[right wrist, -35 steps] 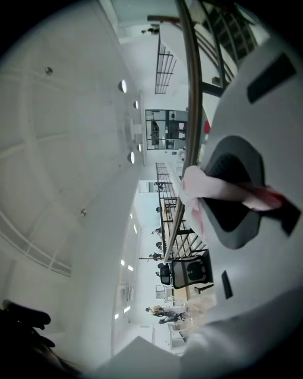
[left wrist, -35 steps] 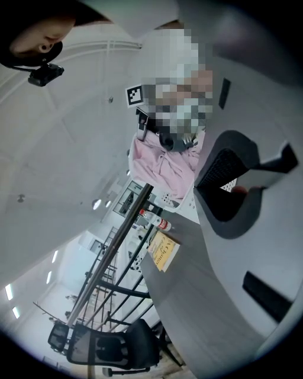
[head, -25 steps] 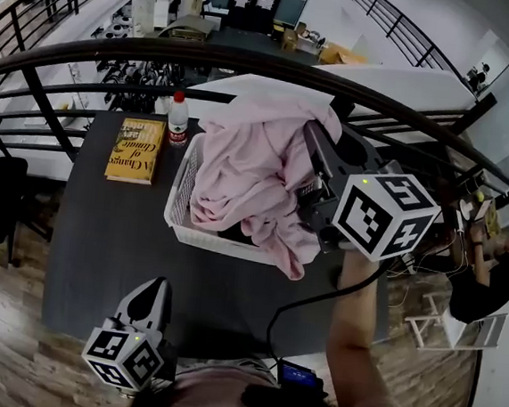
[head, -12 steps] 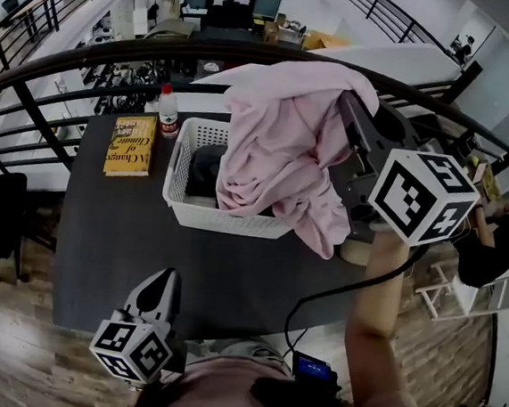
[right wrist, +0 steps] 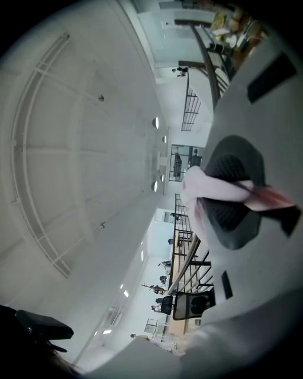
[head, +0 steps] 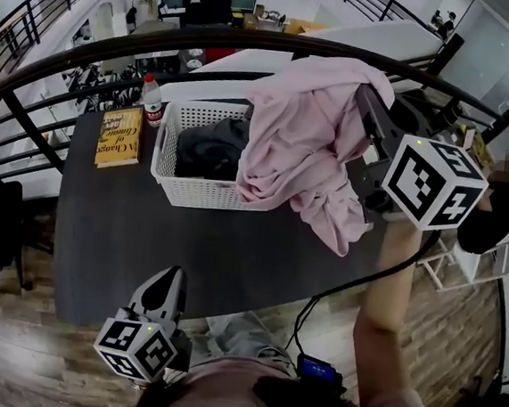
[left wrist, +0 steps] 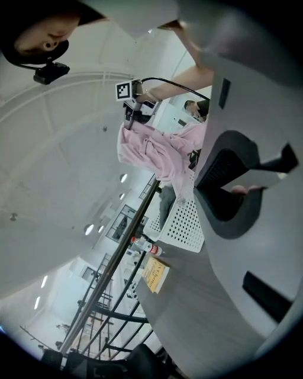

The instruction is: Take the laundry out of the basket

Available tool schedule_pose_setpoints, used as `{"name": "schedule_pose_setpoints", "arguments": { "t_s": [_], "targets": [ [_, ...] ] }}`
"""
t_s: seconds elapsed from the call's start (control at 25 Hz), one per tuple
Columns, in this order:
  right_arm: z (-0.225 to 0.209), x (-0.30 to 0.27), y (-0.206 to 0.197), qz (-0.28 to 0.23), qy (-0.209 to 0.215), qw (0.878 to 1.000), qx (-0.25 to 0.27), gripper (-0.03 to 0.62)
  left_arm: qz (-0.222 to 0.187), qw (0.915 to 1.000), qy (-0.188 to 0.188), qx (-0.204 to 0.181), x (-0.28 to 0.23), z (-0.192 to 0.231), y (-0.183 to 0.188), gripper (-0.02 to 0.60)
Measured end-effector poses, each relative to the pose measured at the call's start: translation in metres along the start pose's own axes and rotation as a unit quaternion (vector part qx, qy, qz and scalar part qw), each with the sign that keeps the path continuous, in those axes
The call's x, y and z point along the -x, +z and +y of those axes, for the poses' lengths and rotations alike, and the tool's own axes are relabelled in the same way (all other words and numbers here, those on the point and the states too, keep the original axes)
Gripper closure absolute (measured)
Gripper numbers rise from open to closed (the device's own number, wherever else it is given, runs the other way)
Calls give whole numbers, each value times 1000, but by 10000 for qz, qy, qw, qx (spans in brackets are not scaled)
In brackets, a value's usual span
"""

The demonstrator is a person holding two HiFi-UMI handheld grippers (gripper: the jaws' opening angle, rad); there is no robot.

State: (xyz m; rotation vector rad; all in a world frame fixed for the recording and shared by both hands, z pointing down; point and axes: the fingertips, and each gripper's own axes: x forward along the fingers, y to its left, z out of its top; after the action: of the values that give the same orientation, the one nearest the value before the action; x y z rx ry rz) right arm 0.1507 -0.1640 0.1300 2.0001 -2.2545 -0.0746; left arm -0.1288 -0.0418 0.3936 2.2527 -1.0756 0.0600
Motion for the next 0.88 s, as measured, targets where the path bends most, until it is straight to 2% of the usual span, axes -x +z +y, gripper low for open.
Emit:
{"name": "schedule_pose_setpoints", "arguments": {
  "t_s": [0.36,0.64,0.88],
  "targets": [
    [-34,43,-18,22,-291,9995,-138,553,130,9999,37,-107,1,-18,-19,592],
    [-82,63,-28,27,-278,9994,-199,553,53,9999,-15,-156,-37,-56,-19,592],
    [-126,75,-44,157,-341,9992,-135,553,146,9996,-135,-204,-71,-92,-34,592]
  ]
}}
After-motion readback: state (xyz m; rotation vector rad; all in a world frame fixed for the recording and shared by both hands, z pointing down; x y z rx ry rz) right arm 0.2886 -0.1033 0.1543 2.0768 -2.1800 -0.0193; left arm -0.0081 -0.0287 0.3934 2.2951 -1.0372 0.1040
